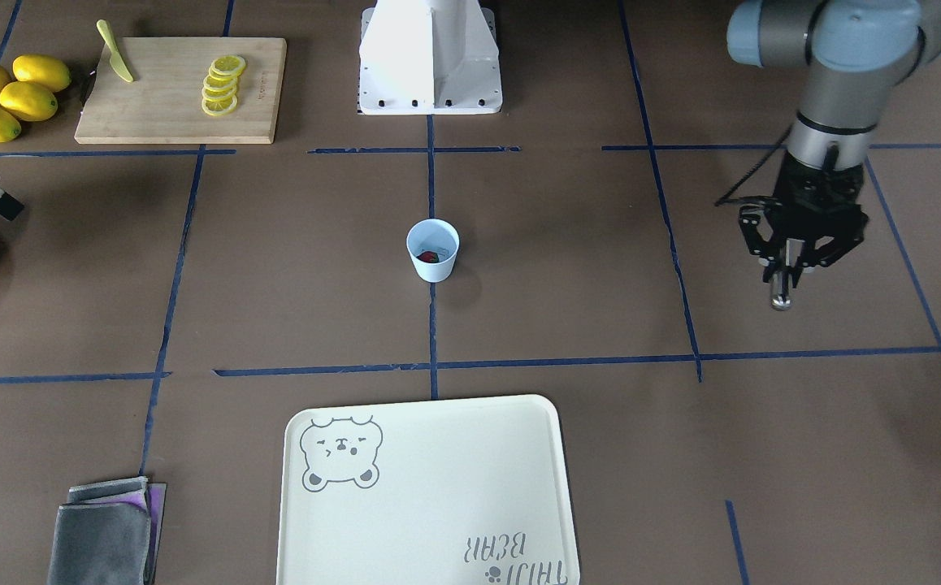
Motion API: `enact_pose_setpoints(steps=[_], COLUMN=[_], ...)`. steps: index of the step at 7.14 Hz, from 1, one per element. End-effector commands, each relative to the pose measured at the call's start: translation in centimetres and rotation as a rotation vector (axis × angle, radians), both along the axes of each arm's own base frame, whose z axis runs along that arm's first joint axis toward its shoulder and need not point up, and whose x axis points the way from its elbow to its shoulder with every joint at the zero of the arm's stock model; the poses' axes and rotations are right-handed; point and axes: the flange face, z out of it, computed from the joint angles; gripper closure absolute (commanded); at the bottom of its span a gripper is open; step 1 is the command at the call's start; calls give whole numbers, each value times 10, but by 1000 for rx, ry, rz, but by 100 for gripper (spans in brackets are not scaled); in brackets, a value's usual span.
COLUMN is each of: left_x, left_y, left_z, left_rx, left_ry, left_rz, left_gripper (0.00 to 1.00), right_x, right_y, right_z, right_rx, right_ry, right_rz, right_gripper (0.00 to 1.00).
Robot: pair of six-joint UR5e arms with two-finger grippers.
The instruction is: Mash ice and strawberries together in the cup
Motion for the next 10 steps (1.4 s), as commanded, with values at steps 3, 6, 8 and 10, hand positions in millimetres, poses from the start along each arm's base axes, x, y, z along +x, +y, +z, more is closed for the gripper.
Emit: enact_pose_setpoints(steps=[3,6,8,10], left_x=[-34,-41,-45,-45], left_y=[-10,1,6,7], left_z=[201,249,251,252], left_rx=[-367,-358,-362,-362], left_ry=[-35,-30,-31,-32], left_rz=[-122,-118,-119,-117], left_gripper=[100,100,83,10], right_x=[0,1,1,1], right_y=[0,1,2,2], right_z=[0,0,-1,-1], right_rx=[2,4,4,6], right_ry=[5,5,5,5], right_rz=[3,6,7,6], right_gripper=[1,1,1,1])
